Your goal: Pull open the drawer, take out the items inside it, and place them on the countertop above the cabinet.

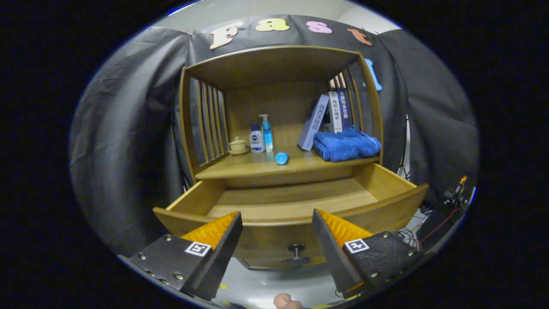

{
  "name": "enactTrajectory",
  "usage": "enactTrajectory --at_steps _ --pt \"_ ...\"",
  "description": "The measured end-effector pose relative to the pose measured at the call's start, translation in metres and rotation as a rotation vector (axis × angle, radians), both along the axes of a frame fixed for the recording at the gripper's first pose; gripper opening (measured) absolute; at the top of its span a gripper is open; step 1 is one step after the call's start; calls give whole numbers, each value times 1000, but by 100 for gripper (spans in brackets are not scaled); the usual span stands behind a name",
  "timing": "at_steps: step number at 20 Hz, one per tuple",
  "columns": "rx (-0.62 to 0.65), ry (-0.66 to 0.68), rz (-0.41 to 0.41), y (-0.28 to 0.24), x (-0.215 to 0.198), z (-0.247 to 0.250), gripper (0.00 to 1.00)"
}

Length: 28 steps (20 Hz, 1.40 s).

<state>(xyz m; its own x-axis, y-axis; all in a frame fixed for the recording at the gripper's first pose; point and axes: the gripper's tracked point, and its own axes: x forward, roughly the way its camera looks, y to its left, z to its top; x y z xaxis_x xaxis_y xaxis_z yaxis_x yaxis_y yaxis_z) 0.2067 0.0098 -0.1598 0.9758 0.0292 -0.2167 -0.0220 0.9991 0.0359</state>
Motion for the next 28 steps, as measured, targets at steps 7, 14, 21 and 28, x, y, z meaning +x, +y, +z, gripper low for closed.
enactTrajectory --at_steps 7,14,21,28 --pt "48 -29 -39 -10 12 -37 97" --pt "-18 -60 -15 -3 25 -53 99" --pt "-31 -133 -16 -5 40 -46 99" --pt "-33 -174 -14 -3 50 -41 100"
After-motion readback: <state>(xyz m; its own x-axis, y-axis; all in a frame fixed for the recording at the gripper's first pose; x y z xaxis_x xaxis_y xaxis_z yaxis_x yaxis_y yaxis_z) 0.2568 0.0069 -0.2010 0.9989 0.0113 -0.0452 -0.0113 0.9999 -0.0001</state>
